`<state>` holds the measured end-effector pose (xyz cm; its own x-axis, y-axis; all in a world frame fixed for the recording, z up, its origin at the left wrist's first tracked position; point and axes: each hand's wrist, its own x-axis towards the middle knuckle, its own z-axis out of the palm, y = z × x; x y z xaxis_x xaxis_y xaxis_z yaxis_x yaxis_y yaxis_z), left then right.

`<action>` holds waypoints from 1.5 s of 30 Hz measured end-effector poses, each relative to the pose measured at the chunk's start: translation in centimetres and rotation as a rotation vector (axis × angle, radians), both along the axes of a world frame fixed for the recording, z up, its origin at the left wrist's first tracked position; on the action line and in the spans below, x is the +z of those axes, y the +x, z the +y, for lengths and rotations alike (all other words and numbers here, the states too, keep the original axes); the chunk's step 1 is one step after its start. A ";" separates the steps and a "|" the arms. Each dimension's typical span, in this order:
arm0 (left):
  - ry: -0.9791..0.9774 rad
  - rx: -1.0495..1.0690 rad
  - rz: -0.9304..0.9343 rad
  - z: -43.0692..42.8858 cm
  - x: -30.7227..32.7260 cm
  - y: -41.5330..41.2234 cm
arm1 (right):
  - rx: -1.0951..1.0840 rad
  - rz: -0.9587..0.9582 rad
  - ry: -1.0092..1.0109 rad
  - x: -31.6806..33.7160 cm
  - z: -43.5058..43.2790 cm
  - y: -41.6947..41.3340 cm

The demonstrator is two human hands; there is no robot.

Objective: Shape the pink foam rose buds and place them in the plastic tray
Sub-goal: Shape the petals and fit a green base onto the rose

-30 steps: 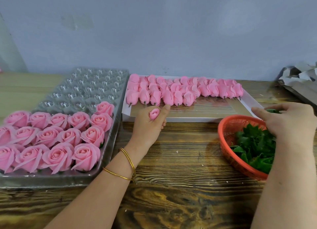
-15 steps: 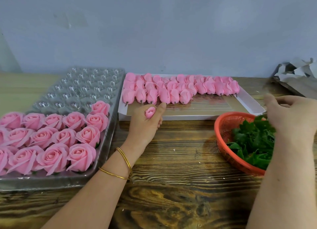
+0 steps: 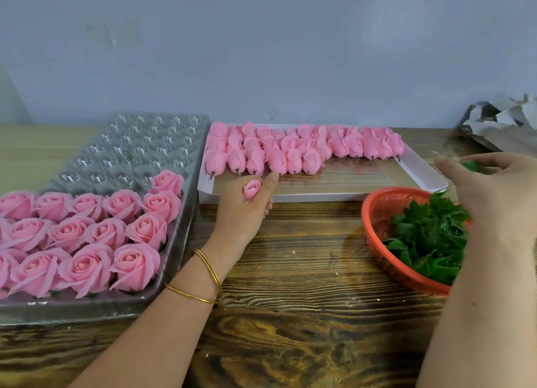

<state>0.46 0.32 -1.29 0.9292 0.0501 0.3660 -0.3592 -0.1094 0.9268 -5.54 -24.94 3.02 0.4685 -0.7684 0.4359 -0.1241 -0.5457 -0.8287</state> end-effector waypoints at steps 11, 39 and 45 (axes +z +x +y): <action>0.009 0.009 0.002 0.0 0.1 -0.1 | 0.038 -0.132 0.078 2.8 -3.1 3.1; -0.174 0.106 0.043 0.4 -0.1 0.9 | 1.078 0.008 0.877 -1.8 13.3 5.4; -0.288 0.139 0.060 0.4 0.4 0.8 | 1.066 0.158 0.872 -2.3 13.3 5.3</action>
